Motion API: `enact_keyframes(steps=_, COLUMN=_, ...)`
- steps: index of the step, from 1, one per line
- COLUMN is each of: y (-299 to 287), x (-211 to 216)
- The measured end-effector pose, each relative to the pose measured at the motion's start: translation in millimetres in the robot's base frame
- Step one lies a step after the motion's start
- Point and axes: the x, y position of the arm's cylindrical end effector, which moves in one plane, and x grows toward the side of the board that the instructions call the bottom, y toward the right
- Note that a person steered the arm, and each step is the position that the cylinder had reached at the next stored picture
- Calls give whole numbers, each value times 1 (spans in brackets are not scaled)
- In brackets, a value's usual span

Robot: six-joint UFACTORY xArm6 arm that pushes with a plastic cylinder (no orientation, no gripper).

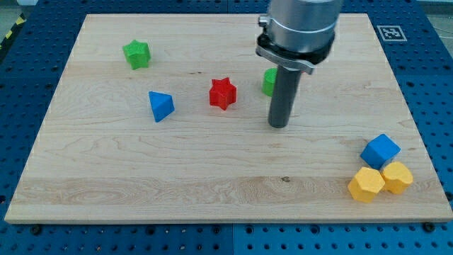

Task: Move the red star to the right side of the green star

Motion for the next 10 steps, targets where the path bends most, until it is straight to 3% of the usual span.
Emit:
enact_keyframes(steps=7, y=-85, x=-20)
enact_keyframes(steps=10, y=-86, x=-24)
